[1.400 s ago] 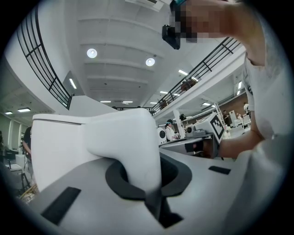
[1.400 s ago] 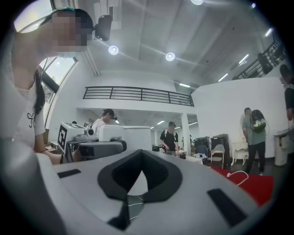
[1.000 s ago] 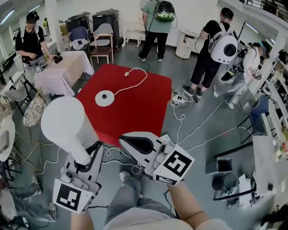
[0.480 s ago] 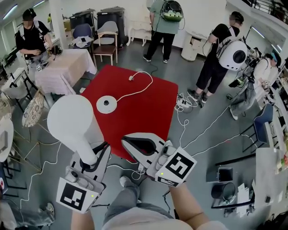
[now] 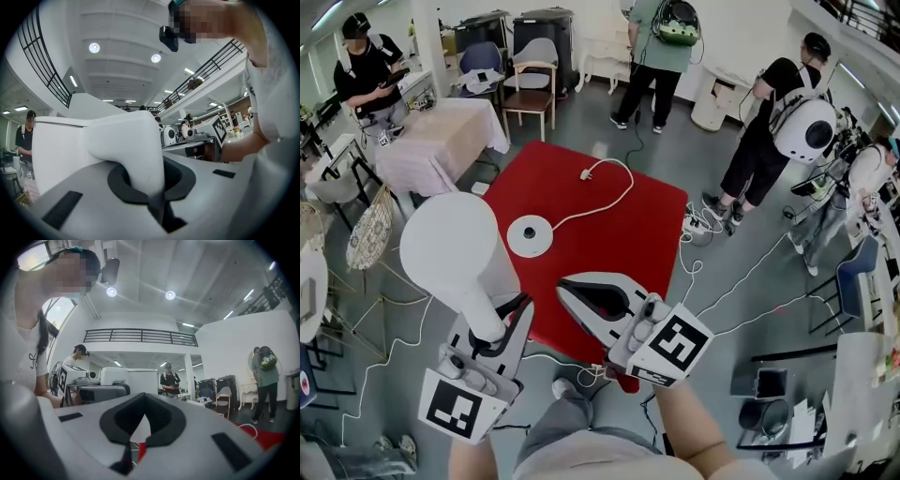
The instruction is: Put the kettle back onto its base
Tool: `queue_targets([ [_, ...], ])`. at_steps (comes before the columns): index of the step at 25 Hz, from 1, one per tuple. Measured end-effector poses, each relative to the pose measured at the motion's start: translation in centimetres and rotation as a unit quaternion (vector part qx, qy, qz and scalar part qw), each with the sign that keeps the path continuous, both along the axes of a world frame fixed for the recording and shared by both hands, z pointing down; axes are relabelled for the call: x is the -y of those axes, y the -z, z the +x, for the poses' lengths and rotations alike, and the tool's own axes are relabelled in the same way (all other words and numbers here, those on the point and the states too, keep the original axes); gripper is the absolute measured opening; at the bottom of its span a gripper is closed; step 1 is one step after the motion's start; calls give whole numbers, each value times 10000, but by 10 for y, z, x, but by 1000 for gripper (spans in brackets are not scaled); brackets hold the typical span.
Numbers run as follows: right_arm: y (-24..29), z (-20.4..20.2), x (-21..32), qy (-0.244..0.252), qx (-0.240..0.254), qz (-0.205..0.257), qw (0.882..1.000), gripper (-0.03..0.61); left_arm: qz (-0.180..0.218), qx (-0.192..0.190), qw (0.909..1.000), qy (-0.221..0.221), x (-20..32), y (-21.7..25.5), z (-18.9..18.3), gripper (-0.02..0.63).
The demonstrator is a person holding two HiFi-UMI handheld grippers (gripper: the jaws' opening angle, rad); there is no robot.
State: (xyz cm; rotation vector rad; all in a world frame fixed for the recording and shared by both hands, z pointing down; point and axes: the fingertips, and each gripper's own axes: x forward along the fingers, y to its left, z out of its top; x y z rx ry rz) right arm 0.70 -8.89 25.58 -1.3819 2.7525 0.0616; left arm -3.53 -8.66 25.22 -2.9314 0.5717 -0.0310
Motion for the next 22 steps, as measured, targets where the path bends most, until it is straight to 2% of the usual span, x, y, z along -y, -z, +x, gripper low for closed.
queue_targets([
  [11, -5, 4, 69, 144, -101, -6, 9998, 8, -58, -43, 10000, 1, 72, -7, 13, 26],
  [22, -10, 27, 95, 397, -177, -76, 9990, 8, -161, 40, 9997, 187, 97, -18, 39, 26],
])
